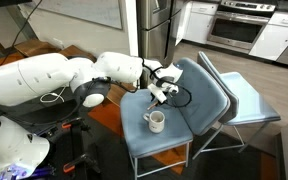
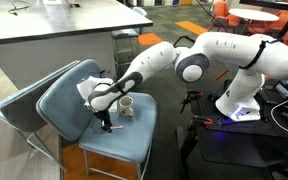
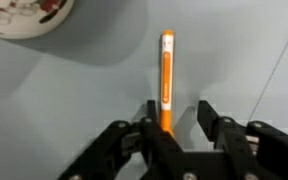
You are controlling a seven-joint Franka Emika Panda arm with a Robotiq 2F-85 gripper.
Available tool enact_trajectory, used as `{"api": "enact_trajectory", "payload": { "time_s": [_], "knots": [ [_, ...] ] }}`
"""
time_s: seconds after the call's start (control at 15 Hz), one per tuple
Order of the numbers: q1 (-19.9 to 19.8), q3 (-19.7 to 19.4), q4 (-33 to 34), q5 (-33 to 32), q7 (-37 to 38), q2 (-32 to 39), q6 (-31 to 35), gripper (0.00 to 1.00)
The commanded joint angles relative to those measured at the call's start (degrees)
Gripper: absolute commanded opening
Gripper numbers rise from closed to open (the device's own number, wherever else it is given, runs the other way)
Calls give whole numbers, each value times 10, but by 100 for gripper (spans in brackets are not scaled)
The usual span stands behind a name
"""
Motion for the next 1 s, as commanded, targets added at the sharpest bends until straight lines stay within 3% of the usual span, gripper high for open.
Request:
{"api": "enact_trajectory", "payload": {
  "time_s": [0.0,0.2,0.53,0.93],
  "knots": [
    [9,-10,-1,6,-10,1,-7,19],
    [13,-13,1,4,-10,2,-7,0],
    [-1,-2,18,14,-34,2,10,3],
    [-54,33,-40,8,-144,-53,110,3]
  ]
}}
